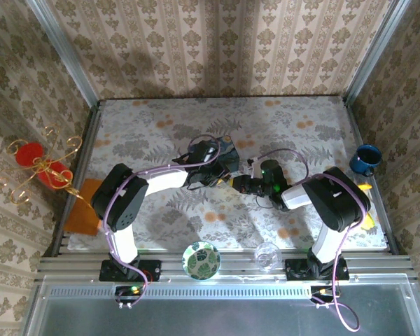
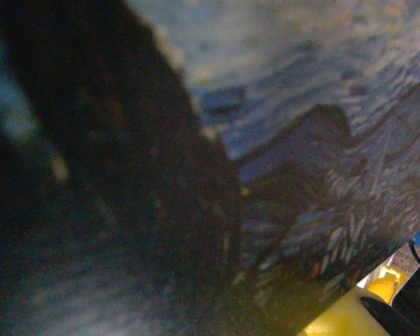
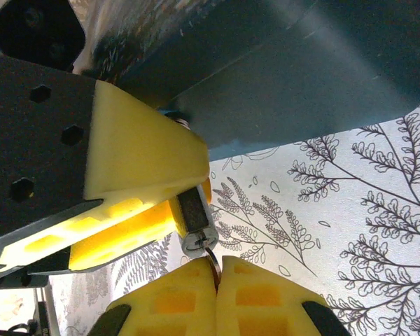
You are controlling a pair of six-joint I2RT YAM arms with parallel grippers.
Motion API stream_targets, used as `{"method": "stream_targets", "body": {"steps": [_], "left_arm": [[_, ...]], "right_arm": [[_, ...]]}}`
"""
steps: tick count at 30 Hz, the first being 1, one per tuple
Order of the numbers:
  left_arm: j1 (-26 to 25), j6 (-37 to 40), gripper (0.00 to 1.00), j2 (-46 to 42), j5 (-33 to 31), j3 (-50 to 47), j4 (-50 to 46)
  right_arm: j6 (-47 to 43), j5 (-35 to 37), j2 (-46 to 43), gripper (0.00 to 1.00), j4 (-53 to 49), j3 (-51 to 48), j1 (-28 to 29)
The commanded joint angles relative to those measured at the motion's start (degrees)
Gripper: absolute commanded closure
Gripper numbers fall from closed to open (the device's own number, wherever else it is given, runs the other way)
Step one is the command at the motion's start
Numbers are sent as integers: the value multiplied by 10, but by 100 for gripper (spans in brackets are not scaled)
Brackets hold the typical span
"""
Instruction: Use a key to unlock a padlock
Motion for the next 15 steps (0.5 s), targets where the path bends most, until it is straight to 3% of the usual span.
{"method": "stream_targets", "body": {"steps": [1, 4, 11, 15], "left_arm": [[-24, -1, 100, 3, 74, -10, -3], [-23, -4, 100, 3, 71, -12, -3], [-6, -8, 100, -2, 42, -27, 6], [1, -10, 100, -4, 32, -26, 8]], "right_arm": [[-17, 34, -22, 100, 20, 37, -2], [-23, 32, -24, 99, -2, 41, -2], [-29, 44, -46, 69, -22, 17, -2], [-34, 52, -69, 65, -34, -3, -2]]}}
